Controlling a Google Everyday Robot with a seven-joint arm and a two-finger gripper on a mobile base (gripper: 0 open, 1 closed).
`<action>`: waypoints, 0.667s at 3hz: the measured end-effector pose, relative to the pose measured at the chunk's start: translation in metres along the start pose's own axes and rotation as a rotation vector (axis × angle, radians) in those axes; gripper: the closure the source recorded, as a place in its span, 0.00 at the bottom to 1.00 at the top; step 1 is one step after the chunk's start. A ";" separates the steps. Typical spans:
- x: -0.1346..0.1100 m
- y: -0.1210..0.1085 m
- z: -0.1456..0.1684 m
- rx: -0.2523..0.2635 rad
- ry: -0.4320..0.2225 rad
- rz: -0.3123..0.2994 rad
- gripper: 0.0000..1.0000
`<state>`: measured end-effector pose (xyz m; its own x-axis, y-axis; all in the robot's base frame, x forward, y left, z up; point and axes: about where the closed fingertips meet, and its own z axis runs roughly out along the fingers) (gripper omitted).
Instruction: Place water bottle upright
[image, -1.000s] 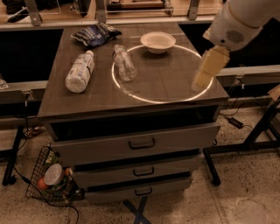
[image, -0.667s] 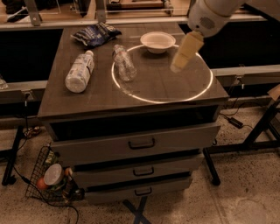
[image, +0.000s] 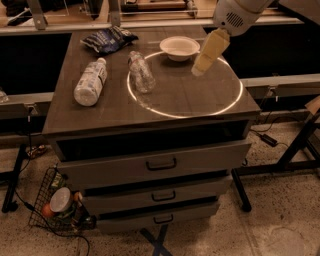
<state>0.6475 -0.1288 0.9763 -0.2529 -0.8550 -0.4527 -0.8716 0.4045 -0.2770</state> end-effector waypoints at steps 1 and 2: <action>-0.014 -0.005 0.023 -0.015 -0.080 0.120 0.00; -0.039 -0.021 0.050 -0.011 -0.153 0.244 0.00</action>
Offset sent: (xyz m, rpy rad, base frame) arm 0.0918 0.0722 -0.0209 0.3951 0.0309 -0.2892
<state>0.6964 -0.0871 0.9573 -0.3898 -0.6739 -0.6275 -0.7975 0.5878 -0.1358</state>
